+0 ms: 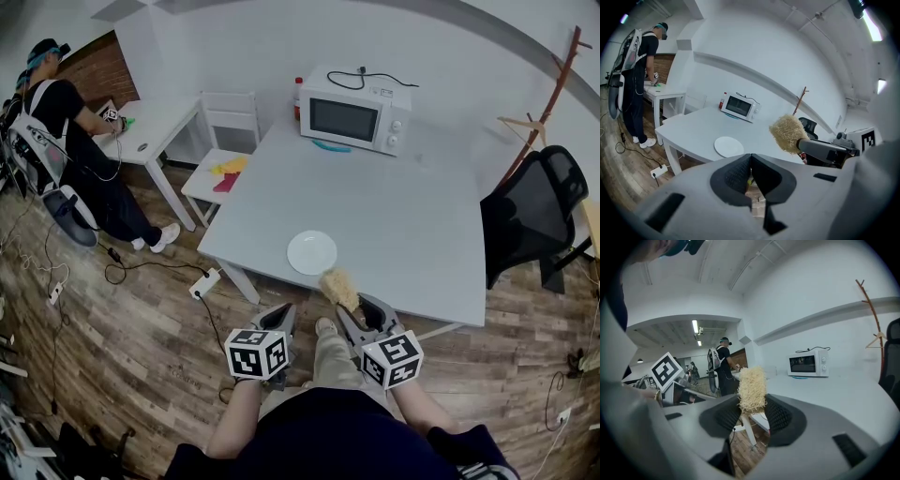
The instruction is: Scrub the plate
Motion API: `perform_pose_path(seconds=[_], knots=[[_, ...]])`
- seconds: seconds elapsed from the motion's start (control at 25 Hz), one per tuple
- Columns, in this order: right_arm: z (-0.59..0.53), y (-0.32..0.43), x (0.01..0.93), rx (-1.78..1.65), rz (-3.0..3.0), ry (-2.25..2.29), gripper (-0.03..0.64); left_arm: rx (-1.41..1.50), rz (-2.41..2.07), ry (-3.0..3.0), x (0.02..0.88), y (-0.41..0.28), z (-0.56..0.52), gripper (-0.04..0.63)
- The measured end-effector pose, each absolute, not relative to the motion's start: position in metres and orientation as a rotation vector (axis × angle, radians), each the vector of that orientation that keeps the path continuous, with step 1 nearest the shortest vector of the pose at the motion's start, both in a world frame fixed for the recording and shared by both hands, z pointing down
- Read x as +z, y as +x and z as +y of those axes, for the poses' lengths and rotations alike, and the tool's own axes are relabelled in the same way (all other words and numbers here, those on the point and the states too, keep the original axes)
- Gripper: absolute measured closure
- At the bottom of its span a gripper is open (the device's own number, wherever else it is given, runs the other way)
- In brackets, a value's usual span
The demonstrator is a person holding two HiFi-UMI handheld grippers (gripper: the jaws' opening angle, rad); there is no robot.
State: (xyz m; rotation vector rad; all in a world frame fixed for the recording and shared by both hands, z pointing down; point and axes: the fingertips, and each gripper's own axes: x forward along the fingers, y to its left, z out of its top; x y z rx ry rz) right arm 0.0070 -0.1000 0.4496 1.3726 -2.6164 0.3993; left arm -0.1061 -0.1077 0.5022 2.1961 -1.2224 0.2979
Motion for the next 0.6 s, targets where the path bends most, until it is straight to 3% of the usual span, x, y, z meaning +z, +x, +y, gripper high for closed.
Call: perform_pose_path(seconds=[0.6], knots=[[-0.1057, 0.0053, 0.4423, 0.401, -2.645, 1.36, 0.454, 0.294, -1.223, 2.204, 0.4981, -0.1019, -0.1128, 0.577]])
